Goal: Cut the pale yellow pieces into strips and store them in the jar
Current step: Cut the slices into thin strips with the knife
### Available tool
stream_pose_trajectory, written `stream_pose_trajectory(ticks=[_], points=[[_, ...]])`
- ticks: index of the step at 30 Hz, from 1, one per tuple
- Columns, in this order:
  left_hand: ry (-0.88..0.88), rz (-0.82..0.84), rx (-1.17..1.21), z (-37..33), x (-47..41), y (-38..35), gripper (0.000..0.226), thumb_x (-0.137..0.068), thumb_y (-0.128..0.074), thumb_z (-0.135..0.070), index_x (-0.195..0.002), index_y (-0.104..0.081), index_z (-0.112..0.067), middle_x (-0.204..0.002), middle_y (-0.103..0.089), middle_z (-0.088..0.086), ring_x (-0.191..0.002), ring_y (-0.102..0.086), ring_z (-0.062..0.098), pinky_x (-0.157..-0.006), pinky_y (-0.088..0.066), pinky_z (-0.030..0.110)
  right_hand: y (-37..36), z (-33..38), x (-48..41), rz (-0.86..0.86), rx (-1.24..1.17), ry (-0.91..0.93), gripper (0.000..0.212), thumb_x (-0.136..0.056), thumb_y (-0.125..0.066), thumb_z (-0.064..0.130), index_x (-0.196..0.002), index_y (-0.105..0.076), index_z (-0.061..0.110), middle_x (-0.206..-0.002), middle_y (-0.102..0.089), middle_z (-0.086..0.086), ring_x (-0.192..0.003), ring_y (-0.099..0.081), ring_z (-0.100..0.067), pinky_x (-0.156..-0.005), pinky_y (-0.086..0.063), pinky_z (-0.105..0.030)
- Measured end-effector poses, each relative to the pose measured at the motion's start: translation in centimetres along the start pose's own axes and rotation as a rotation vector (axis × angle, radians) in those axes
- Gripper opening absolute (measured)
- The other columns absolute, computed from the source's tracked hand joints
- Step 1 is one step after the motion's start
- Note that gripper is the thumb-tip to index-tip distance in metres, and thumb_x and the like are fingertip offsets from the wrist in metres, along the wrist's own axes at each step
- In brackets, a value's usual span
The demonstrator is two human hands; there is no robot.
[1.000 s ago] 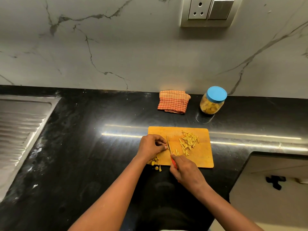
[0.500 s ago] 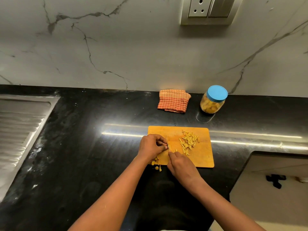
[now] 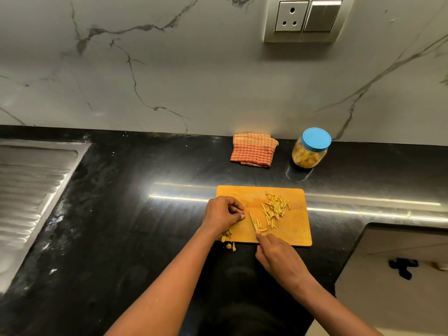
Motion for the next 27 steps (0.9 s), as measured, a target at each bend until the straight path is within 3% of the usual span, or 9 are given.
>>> stream_pose_trajectory(ticks=[5, 9, 18, 27], points=[[-0.014, 0.071, 0.010, 0.1, -0.4, 0.7, 0.017, -0.075, -0.083, -0.013, -0.089, -0.075, -0.020, -0.078, -0.073, -0.011, -0.071, -0.065, -0.010, -0.068, -0.048, 0.006, 1.2, -1.2, -0.4, -0.061, -0.023, 0.036, 0.039, -0.096, -0.055, 0.022, -0.133, -0.056, 0.008, -0.103, -0.067, -0.006, -0.085, -0.064, -0.018, -0.074, -0.053, -0.028], [-0.013, 0.064, 0.023, 0.5, -0.6, 1.3, 0.017, -0.078, -0.080, -0.012, -0.092, -0.076, -0.020, -0.083, -0.074, -0.009, -0.077, -0.066, -0.006, -0.075, -0.053, 0.013, 1.2, -0.4, -1.0, -0.036, -0.050, 0.070, 0.042, -0.099, -0.049, 0.025, -0.138, -0.051, 0.010, -0.109, -0.064, -0.006, -0.091, -0.062, -0.019, -0.079, -0.051, -0.029], [-0.041, -0.075, 0.058, 1.2, -0.4, 2.1, 0.016, -0.087, -0.072, -0.014, -0.101, -0.076, -0.021, -0.094, -0.074, -0.010, -0.089, -0.065, -0.002, -0.078, -0.048, 0.006, -1.3, 0.6, 1.7, -0.041, 0.014, 0.224, 0.041, -0.094, -0.043, 0.031, -0.124, -0.062, 0.010, -0.083, -0.061, 0.006, -0.067, -0.058, -0.008, -0.057, -0.050, -0.020], [-0.040, -0.098, 0.032, 1.2, 0.4, 2.3, 0.015, -0.086, -0.073, -0.016, -0.100, -0.076, -0.021, -0.092, -0.073, -0.011, -0.081, -0.062, -0.007, -0.070, -0.045, 0.001, -0.7, 0.6, 1.1, -0.114, -0.005, 0.176, 0.041, -0.093, -0.044, 0.032, -0.122, -0.064, 0.012, -0.085, -0.062, 0.005, -0.070, -0.059, -0.008, -0.060, -0.050, -0.020]])
Point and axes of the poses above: each hand's wrist, its own x-axis away from the middle knuckle, its own y-axis out of the back of the hand, z = x × y, the point moved 3 cm from there along -x, towards the middle knuckle
